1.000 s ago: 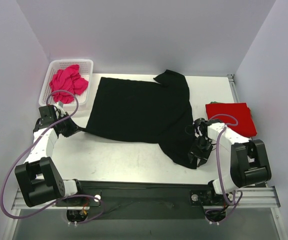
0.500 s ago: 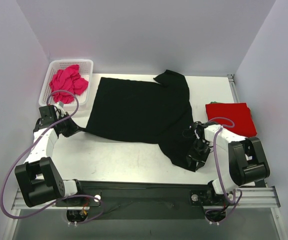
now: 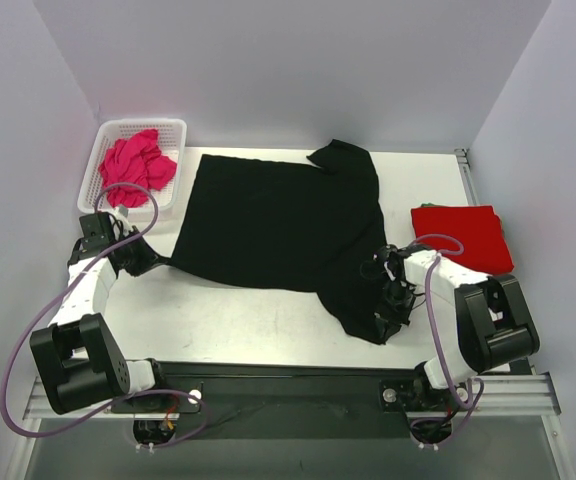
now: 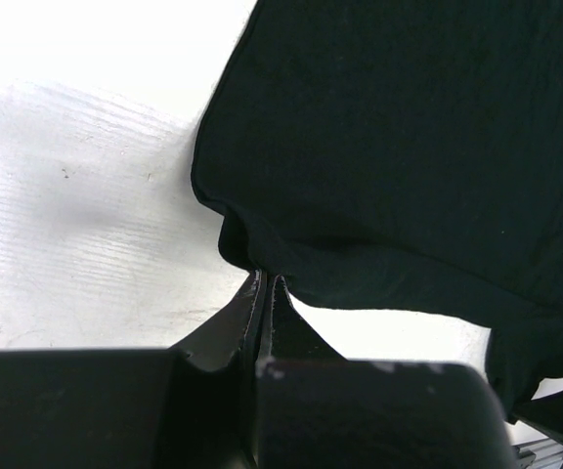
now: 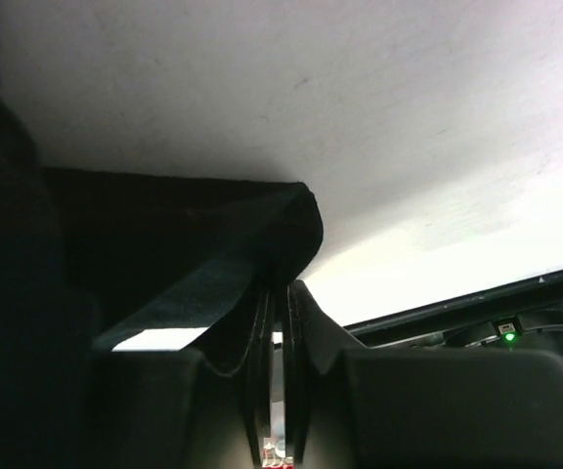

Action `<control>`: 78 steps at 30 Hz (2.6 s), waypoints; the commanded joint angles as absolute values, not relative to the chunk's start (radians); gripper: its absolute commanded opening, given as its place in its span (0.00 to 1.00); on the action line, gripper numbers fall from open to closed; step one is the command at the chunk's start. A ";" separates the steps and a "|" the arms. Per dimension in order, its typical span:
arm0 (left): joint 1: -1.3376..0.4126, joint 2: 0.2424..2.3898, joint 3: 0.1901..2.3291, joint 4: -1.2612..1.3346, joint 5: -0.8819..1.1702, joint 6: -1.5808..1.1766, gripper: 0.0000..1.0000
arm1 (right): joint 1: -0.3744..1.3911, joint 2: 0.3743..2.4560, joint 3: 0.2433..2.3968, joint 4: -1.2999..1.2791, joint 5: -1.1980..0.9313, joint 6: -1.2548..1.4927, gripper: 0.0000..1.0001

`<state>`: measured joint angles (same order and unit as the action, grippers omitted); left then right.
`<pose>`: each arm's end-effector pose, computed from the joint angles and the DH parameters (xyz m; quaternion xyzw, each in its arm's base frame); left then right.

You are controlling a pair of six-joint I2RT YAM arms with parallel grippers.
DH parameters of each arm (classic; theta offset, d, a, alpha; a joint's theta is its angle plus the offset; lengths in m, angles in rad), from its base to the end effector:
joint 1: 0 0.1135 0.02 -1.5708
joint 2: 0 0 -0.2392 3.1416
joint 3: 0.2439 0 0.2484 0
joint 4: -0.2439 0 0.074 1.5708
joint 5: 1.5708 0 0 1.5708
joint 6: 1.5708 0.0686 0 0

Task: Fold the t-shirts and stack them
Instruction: Flatten out the tshirt

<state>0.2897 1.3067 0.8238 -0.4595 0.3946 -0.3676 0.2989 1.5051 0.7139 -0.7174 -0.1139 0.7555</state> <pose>0.2755 0.0546 0.1745 -0.2437 0.9022 -0.1981 0.2956 0.2130 0.0738 0.0810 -0.2241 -0.9724 -0.0648 0.0018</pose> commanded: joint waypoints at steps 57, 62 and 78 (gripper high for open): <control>0.109 1.224 1.634 -0.346 0.241 -0.799 0.00 | 0.153 1.464 2.165 -1.070 -0.061 0.532 0.00; 0.121 1.059 1.631 -0.279 0.134 -0.827 0.00 | 0.155 1.273 2.103 -0.888 -0.054 0.491 0.00; 0.101 1.026 1.816 -0.268 0.037 -0.796 0.00 | 0.155 1.075 2.115 -0.649 -0.006 0.446 0.00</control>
